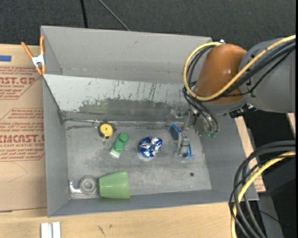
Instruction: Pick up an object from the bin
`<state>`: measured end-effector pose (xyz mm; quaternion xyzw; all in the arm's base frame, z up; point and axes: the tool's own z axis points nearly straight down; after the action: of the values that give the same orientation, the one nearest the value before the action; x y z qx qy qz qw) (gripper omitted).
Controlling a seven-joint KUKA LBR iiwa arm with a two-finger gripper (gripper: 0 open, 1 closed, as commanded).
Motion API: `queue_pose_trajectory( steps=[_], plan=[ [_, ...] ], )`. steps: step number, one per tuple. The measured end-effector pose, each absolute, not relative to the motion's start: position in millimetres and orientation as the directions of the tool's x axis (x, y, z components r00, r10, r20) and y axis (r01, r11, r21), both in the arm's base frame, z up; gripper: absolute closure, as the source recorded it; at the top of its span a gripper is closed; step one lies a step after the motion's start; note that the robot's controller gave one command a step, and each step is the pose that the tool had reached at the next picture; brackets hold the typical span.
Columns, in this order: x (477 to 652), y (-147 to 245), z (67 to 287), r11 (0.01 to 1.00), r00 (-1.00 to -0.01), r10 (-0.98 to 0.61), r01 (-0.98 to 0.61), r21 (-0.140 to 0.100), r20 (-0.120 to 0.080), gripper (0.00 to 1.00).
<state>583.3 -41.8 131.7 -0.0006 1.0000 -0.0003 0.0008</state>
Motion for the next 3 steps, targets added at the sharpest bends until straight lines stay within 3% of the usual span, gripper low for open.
queue_pose_trajectory(
  steps=[1, 3],
  plan=[
    [526.6, -58.5, 181.3, 0.952, -0.952, -0.306, -0.306, -0.001, -0.002, 0.0],
    [566.4, 13.2, 70.7, 0.994, -0.994, 0.113, 0.113, 0.001, 0.001, 0.0]
  ],
)
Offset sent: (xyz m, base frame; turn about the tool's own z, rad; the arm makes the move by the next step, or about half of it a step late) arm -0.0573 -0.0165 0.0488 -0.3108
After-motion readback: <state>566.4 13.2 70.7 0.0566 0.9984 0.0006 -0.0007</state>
